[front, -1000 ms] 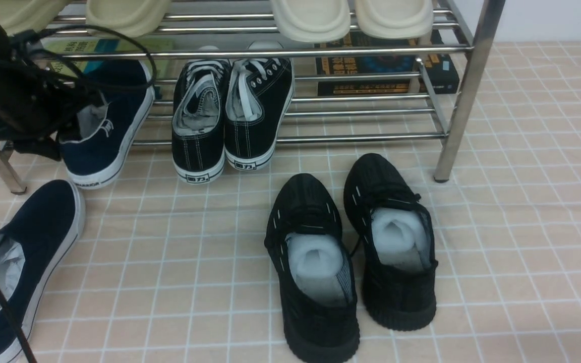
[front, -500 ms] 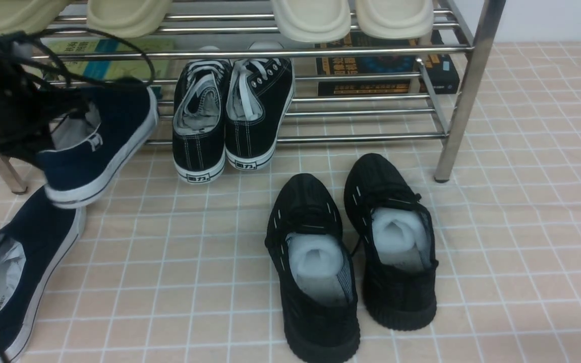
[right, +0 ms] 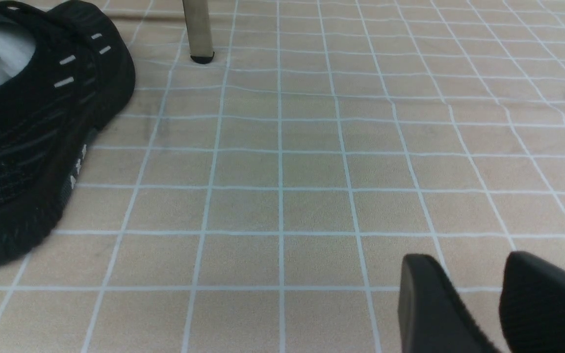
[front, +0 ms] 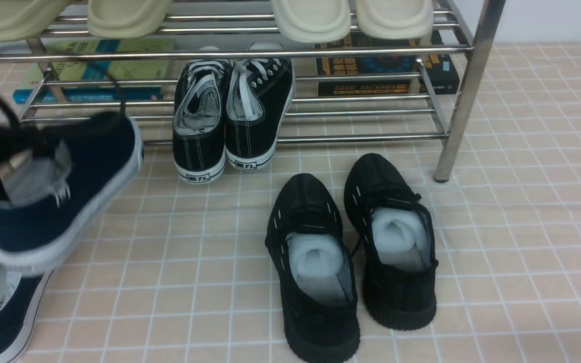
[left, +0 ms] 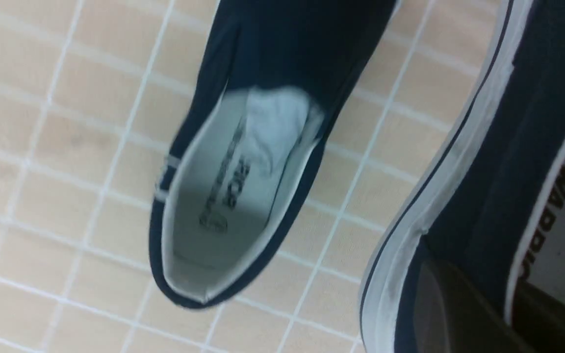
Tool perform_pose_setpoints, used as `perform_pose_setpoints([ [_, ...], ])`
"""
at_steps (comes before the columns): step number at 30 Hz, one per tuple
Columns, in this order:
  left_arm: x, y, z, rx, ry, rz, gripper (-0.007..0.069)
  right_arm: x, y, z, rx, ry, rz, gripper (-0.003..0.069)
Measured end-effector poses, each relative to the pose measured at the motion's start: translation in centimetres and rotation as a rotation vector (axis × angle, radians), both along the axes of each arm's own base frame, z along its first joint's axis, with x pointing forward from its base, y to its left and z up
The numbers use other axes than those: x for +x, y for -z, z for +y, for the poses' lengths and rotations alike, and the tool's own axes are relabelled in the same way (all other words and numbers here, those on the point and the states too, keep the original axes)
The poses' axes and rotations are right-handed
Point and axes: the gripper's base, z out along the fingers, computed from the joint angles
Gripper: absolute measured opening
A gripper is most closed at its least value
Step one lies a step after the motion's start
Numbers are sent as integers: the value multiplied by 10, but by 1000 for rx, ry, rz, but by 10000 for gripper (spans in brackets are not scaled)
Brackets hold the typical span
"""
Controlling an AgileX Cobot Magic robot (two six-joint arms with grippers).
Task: Take the shoes off the shelf from the light coffee tablecloth by hand.
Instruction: 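Set the held shoe down on the floor in front of the rack with the left gripper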
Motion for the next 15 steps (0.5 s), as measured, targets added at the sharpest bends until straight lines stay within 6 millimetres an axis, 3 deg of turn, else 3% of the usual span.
perform_pose_setpoints([
  [8, -16, 56, -5, -68, -71, -30, 32, 0, 0, 0, 0, 0, 0, 239],
  [15, -19, 67, -5, -72, -79, -40, 32, 0, 0, 0, 0, 0, 0, 239],
])
